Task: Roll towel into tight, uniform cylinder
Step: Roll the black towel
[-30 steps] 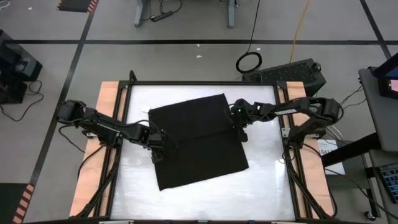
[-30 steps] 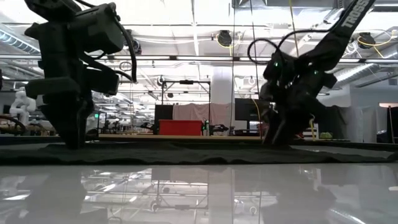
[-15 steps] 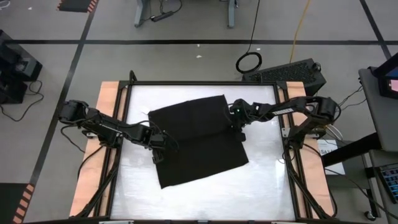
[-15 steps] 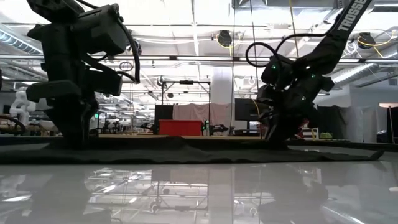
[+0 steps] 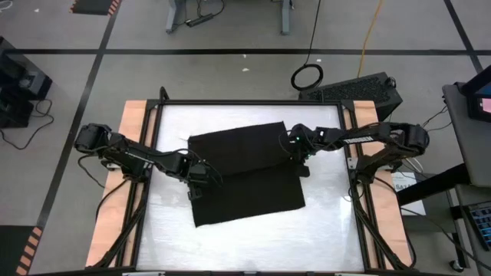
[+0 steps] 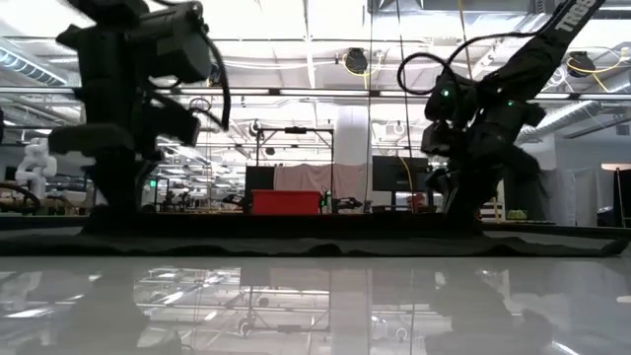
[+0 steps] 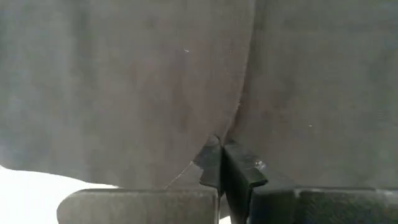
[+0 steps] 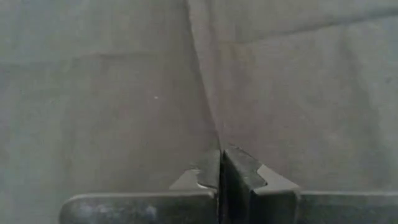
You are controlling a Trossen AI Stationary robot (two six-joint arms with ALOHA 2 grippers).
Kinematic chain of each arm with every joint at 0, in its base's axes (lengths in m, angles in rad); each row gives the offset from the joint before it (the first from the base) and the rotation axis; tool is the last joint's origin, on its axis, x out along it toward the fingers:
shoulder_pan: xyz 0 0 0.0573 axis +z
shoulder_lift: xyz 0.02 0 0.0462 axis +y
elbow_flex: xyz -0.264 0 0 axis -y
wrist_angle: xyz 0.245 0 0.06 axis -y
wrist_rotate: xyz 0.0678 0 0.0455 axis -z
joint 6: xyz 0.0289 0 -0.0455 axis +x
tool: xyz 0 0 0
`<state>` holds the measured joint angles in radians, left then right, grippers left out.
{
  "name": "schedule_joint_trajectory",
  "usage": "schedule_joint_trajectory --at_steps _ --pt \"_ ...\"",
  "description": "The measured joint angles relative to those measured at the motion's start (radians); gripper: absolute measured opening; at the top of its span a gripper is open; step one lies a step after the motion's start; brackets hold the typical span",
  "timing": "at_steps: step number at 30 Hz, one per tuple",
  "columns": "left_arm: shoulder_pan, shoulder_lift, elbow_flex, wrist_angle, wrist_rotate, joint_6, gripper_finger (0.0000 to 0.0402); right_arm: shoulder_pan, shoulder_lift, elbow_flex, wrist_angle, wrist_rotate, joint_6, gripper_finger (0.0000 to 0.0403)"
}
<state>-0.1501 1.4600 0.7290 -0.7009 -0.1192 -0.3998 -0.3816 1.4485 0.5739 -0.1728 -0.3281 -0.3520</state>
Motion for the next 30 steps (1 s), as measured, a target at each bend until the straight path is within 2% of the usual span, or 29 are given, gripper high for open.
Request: schedule_joint_trajectory --at_steps 5,12,22,25,30 --pt "0.000 -0.001 0.104 -0.130 -0.062 0.016 0.0004 0.041 -0.127 0.000 -0.077 0.000 0.043 0.0001" --pt "-0.048 -0.002 0.322 -0.268 -0.124 0.038 0.0003 0.128 -0.403 0.000 -0.210 -0.005 0.135 0.0001" --pt "-0.246 -0.003 0.611 -0.350 -0.195 0.020 0.0002 0.331 -0.794 0.001 -0.330 -0.070 0.309 0.0000" --pt "-0.317 -0.003 0.655 -0.349 -0.210 0.001 0.0002 0.402 -0.871 0.001 -0.334 -0.080 0.360 0.0000" --pt "-0.431 -0.004 0.693 -0.333 -0.264 -0.032 0.0002 0.518 -0.932 0.001 -0.276 -0.172 0.415 0.0000"
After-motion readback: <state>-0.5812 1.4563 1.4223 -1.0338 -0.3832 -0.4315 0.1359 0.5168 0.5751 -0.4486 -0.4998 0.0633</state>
